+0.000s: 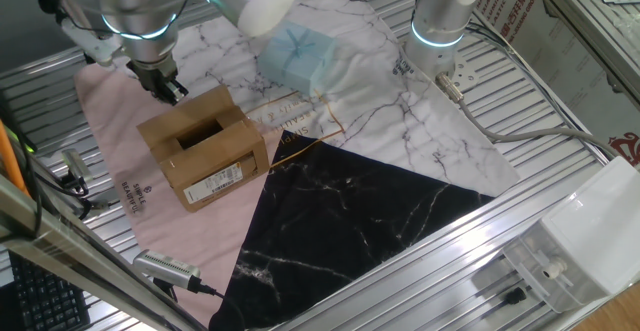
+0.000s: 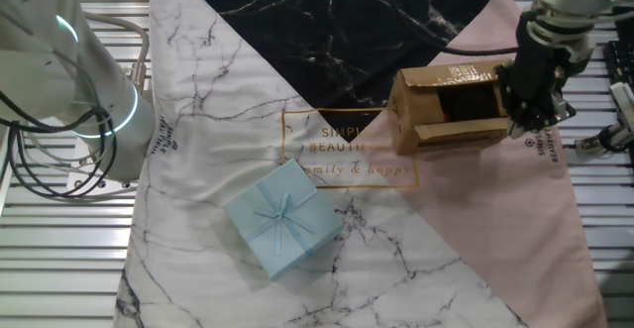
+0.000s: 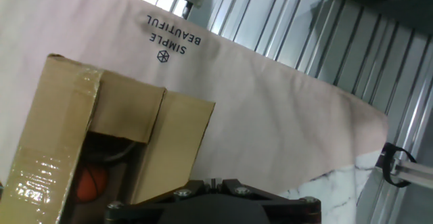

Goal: Cover the box

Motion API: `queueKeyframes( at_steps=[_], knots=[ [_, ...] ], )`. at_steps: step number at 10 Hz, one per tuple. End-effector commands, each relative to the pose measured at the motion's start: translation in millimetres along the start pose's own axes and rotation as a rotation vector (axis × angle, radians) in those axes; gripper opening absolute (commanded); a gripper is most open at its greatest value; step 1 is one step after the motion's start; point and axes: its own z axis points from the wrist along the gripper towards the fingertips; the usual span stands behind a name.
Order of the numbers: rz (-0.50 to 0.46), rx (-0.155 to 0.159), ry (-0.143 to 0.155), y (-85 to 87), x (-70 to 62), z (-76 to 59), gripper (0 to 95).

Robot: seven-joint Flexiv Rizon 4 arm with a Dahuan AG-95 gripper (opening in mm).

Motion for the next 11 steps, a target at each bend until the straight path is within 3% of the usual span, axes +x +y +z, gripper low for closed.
queueKeyframes(
  at_steps=[1, 9, 11],
  knots=[
    [-0.006, -0.006, -0.008, -1.7, -2.1, 5.0, 0.0],
    [0.023, -0.083, -0.045, -5.0, -4.0, 11.0, 0.0],
    [0.023, -0.088, -0.05, -5.6, -4.1, 13.2, 0.0]
  ],
)
